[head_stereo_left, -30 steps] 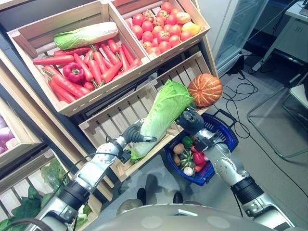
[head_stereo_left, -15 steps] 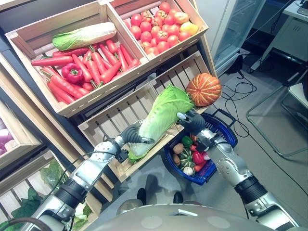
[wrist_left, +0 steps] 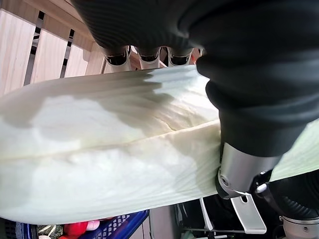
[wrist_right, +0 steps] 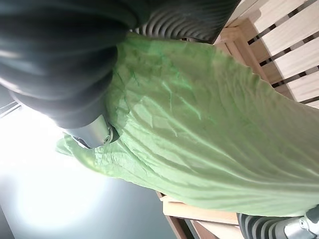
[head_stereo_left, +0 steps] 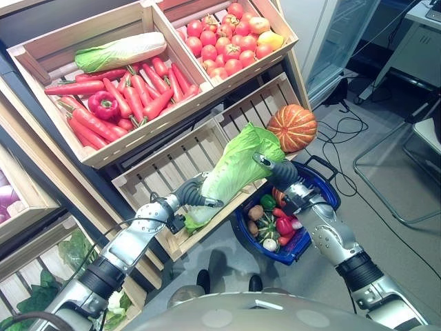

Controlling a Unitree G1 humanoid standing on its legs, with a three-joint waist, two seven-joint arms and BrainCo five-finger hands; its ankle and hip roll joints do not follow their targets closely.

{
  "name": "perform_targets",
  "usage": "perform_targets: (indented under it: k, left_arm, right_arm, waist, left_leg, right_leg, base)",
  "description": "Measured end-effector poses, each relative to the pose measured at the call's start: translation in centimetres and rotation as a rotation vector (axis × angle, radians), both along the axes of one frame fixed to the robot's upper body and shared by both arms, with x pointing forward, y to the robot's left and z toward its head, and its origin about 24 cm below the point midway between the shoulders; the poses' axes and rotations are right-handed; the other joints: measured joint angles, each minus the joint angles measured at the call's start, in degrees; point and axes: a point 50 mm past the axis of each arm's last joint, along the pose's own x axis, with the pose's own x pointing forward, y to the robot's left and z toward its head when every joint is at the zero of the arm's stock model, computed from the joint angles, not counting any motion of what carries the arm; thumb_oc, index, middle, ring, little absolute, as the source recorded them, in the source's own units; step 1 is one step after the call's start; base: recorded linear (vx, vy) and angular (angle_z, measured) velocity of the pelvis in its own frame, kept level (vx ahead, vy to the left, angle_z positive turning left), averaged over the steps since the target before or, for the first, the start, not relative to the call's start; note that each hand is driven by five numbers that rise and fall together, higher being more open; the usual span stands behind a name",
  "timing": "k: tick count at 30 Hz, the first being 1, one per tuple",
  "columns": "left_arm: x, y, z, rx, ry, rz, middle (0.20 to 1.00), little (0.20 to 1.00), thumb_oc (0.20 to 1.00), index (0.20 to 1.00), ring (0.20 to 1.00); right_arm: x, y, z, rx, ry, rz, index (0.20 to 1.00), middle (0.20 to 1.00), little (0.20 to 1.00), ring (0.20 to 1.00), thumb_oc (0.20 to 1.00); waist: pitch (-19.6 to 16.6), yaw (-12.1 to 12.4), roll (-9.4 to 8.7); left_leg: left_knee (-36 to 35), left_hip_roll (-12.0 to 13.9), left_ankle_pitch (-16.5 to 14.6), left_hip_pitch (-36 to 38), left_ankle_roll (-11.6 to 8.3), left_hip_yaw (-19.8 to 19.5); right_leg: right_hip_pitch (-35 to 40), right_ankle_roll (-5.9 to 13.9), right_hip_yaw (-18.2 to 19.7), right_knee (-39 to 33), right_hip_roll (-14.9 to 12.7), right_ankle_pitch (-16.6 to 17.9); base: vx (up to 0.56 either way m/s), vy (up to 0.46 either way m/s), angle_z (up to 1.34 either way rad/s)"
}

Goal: Pick up fruits and vegetables into the basket

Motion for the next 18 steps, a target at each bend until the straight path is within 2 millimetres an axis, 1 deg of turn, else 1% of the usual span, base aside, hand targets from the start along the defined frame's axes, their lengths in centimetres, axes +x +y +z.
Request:
perform_targets:
  k: [6,7,8,11,15,18]
  left_arm:
    - [0.0,0.0,0.0,-0.003,-0.005,0.006,0.200,0.200,0.200,0.200,0.200]
    - [0.0,0.0,0.0,-0.003,-0.005,0.008,0.410,0.410,0.410,0.410,0.410]
    - [0.0,0.0,0.0,-0.005,-0.007,0.015,1.000,1.000,1.000,1.000,1.000]
    - [0.1,0.1,-0.3,-0.007,-0.007,0.068,1.000,1.000,1.000,1.000,1.000]
    - [0.4,0.4,-0.5,-0.020,-0.016,0.153,1.000,1.000,1.000,1.000,1.000]
    - [0.1,1.3,-1.2,-0.014,-0.012,0.227,1.000,1.000,1.000,1.000,1.000]
  right_arm:
    - [0.0,0.0,0.0,0.018,0.007,-0.002,0.200,0.200,0.200,0.200,0.200]
    - [0.0,0.0,0.0,0.019,0.007,-0.001,0.200,0.200,0.200,0.200,0.200]
    - [0.0,0.1,0.0,0.023,0.008,-0.003,0.200,0.200,0.200,0.200,0.200]
    - [0.0,0.5,0.1,0.053,0.004,-0.014,0.200,0.200,0.200,0.200,0.200]
    - [-0.1,0.9,-0.2,0.092,0.024,-0.076,0.200,0.200,0.200,0.200,0.200]
    - [-0.7,0.6,-1.3,0.117,0.073,-0.173,0.200,0.200,0.200,0.200,0.200]
  waist:
    - [0.00,0.00,0.00]
    - [0.00,0.00,0.00]
    - [0.00,0.00,0.00]
    - [0.00,-0.09,0.00]
    - [0.00,-0.11,0.01]
    - [0.07,-0.08,0.12]
  left_leg:
    - [0.00,0.00,0.00,-0.07,0.00,0.04]
    - [0.00,0.00,0.00,-0.07,0.00,0.04]
    - [0.00,0.00,0.00,-0.06,0.00,0.05]
    - [0.00,0.01,-0.01,-0.05,0.00,0.10]
    - [0.00,0.01,-0.01,-0.19,0.00,0.17]
    - [0.00,0.00,-0.05,-0.39,0.03,0.22]
  right_leg:
    - [-0.11,-0.01,0.07,0.00,0.00,0.01]
    - [-0.11,-0.02,0.07,0.00,0.01,0.02]
    - [-0.11,-0.02,0.08,0.00,0.01,0.02]
    - [-0.14,0.01,0.16,0.00,0.04,0.00]
    - [-0.35,0.02,0.23,0.00,0.03,0.00]
    - [-0.63,0.02,0.38,0.00,0.04,0.00]
  base:
    - [0.00,0.000,0.00]
    - [0.00,0.000,0.00]
    - [0.00,0.000,0.00]
    - [0.03,-0.015,-0.01]
    - [0.01,-0.004,0.00]
    - [0.00,-0.007,-0.01]
